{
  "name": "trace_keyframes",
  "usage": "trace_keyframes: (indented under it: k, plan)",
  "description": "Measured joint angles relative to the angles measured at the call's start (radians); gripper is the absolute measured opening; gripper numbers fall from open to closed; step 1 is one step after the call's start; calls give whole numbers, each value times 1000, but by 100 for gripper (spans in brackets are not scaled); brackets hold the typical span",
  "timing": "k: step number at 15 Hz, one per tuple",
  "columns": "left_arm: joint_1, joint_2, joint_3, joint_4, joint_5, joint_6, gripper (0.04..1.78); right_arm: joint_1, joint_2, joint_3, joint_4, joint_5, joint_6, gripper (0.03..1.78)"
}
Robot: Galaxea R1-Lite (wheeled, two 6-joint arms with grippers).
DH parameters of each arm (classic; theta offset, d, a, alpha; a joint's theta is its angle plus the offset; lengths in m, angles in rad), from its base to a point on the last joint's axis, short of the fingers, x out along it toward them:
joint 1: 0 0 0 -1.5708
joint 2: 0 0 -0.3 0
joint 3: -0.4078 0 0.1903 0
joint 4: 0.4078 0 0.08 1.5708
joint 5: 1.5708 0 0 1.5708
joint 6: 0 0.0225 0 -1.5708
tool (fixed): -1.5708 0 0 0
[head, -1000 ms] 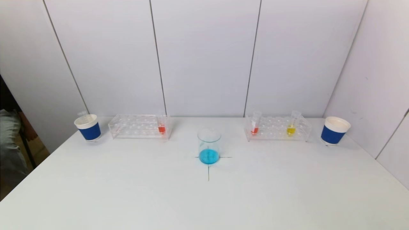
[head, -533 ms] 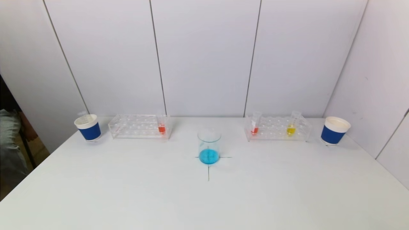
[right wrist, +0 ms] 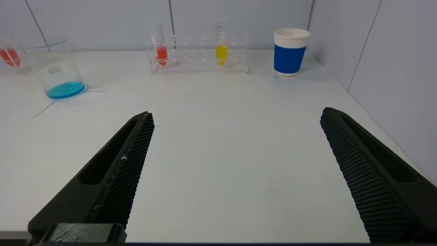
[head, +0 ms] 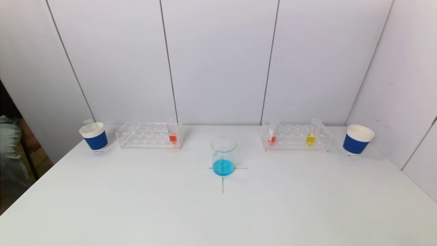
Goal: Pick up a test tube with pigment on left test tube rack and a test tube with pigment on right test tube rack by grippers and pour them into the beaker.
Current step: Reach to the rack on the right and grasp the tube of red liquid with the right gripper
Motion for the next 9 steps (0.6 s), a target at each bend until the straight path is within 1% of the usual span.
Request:
trace_keyframes:
  k: [2,4,7,9]
  plan:
    - [0,0,0,0,0,0,176,-1,9,-80,21,27,-1,177]
    - [0,0,0,0,0,0,176,0,68,-183,39,44,-2,177]
    - [0,0,0,0,0,0,176,2,253,-330,26,60,-7,177]
    - [0,0,0,0,0,0,176,5,408,-429,-9,86,-8,177]
